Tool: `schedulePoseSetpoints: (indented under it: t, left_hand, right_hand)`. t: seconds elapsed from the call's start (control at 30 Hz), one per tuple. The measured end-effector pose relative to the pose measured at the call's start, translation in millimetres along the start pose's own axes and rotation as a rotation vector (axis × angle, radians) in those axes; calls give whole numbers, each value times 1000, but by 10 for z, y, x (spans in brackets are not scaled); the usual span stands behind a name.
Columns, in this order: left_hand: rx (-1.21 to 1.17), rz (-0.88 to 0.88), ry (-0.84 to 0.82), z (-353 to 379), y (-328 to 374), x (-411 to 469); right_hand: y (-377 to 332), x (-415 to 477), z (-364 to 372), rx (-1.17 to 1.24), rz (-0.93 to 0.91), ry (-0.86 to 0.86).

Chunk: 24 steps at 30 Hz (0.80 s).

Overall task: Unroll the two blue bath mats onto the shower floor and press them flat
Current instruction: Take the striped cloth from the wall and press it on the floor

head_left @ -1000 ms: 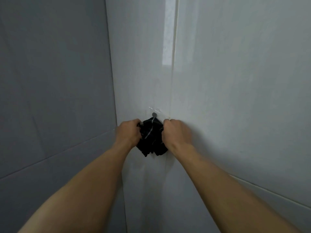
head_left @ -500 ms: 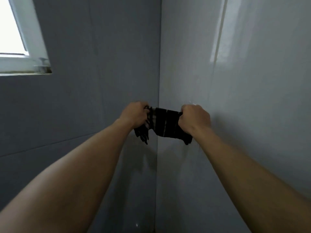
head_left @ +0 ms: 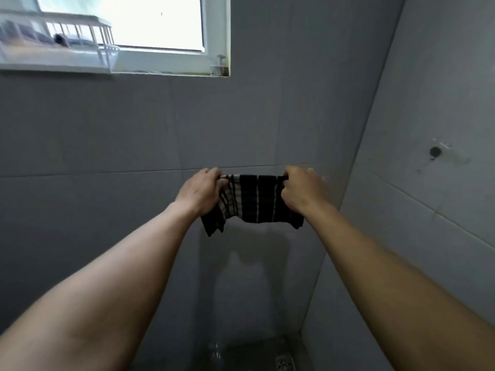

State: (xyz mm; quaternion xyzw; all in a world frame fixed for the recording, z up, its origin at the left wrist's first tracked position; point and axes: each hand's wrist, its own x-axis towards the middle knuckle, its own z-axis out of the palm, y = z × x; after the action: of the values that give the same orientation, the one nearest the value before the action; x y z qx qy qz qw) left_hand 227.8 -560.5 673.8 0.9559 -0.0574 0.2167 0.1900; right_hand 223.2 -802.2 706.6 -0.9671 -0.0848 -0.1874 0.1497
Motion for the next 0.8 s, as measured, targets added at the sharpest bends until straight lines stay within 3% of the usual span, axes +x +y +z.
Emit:
schedulePoseSetpoints:
  t: [0.1,0.27,0.4,0.8]
  left_hand:
    - [2,-70,-4,-93,-596,-322]
    - [2,-42,53,-218,-1382,-906]
    - [-37,-35,-56,-159,-2243,-1384]
    - [-176,-376,-179,1201,-3891,-2449]
  right_hand:
    - [-431,-36,392,30,-47,-40]
    - [-979,-188,1075,116,-52,-58]
    - [-1474,-452,1791,162,-21,-163]
    - [-1941,-1129,3891,209,53,-462]
